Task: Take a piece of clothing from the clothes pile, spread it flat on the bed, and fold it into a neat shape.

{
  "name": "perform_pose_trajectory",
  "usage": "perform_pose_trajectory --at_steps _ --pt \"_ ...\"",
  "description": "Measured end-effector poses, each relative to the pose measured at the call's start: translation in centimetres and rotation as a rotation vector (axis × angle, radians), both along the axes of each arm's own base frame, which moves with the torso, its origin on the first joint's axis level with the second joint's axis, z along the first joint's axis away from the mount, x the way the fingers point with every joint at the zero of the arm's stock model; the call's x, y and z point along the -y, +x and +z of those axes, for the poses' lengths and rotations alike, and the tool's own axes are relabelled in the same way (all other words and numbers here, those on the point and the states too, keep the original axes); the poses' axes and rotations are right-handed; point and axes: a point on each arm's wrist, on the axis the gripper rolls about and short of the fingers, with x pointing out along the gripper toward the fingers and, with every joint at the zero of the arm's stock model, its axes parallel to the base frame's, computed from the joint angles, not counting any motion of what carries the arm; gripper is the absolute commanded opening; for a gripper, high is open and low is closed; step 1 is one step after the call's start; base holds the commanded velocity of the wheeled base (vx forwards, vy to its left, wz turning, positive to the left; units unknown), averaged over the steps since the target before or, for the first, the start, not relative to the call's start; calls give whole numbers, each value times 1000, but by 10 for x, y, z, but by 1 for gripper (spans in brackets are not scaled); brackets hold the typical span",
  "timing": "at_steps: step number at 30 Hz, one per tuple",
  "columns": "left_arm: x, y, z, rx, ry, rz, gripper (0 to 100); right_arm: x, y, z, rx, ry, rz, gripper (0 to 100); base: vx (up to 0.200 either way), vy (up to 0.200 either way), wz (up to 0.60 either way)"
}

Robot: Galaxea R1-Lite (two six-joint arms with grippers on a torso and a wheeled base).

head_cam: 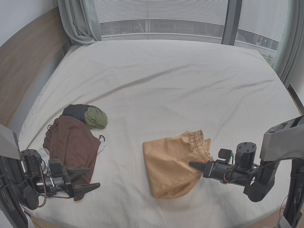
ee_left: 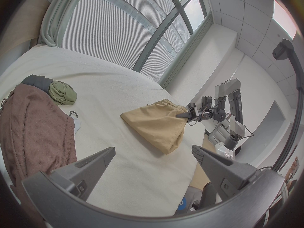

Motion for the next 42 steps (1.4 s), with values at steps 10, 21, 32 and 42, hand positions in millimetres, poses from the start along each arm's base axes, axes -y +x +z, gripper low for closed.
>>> perform_pose_trajectory --at_steps 10,21,32,42 --pt "0 0 0 2 0 -1 100 -5 0 45 144 78 28 0 0 0 0" --pt "0 0 0 -2 -1 -1 100 -12 14 79 237 136 20 0 0 0 0" --pt "0 0 0 -1 -3 -4 100 -17 30 102 273 153 14 0 0 0 0" --pt "0 -1 0 -6 -3 -6 100 -25 58 125 299 162 -1 0 0 0 0"
